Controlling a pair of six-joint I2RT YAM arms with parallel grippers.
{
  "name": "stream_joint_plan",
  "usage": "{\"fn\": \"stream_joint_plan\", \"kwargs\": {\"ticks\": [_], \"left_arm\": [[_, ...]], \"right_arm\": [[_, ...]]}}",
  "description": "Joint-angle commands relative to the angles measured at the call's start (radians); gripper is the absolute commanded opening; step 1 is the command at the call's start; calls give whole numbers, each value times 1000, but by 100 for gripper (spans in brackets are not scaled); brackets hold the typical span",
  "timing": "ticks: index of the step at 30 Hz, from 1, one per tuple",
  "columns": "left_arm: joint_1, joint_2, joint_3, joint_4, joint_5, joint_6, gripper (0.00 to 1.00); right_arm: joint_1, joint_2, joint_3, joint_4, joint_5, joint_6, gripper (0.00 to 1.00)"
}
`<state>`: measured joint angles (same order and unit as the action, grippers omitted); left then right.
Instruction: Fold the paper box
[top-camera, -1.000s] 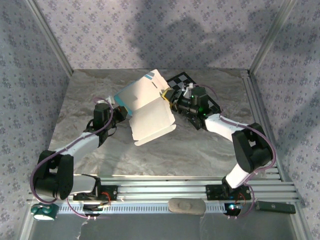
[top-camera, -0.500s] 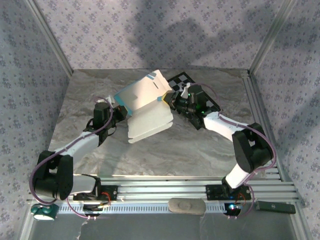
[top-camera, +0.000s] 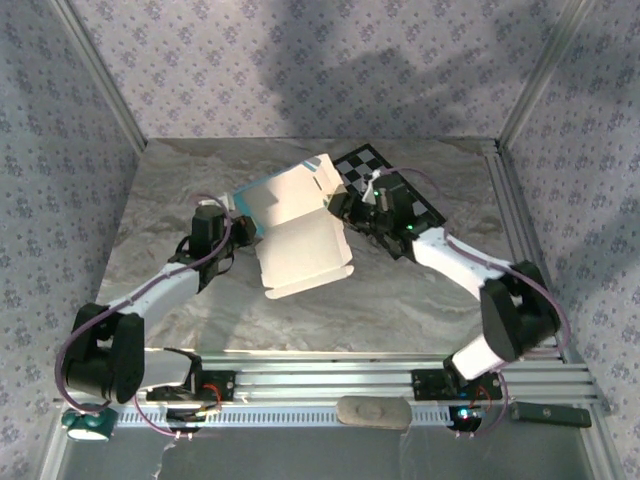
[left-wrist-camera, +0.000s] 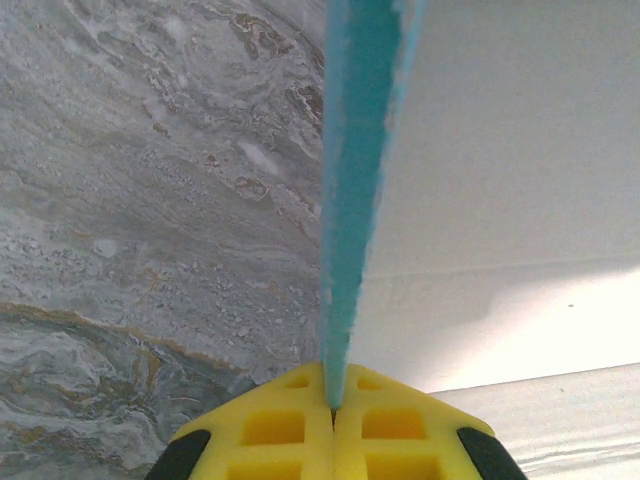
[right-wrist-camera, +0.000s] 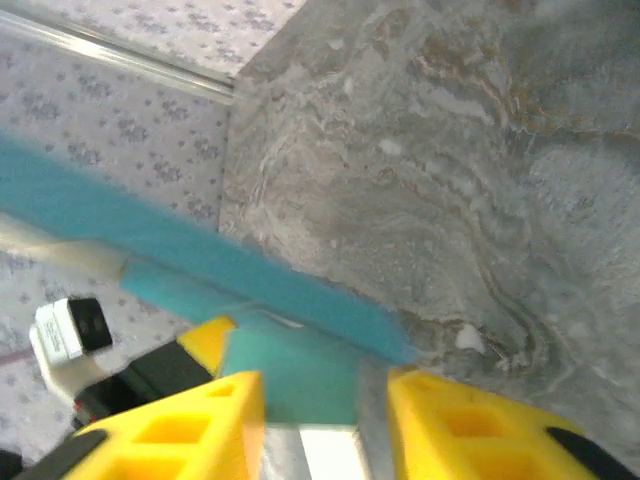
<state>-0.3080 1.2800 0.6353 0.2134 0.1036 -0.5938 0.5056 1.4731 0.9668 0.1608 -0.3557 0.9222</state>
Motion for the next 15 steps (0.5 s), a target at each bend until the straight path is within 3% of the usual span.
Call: {"fn": "stream_joint_plan", "kwargs": {"ticks": [1, 3, 6, 9, 12, 15], "left_arm": [[5, -21, 43, -50, -4, 137, 0], [7, -4, 47, -67, 8, 180, 0], [18, 24, 46, -53, 80, 216, 0], [24, 46, 65, -47, 186, 242, 0], [36, 76, 106, -75, 278, 259, 0], [51, 145, 155, -78, 434, 248, 0]], "right_arm": [[-75, -173, -92, 22, -43, -149, 44], [-148, -232, -148, 116, -168, -136, 44], [-199, -281, -114, 9, -205, -203, 40], [-267, -254, -69, -15, -320, -251, 37], [-353, -206, -23, -23, -490, -286, 41], [-372, -162, 37, -114, -607, -432, 46]]}}
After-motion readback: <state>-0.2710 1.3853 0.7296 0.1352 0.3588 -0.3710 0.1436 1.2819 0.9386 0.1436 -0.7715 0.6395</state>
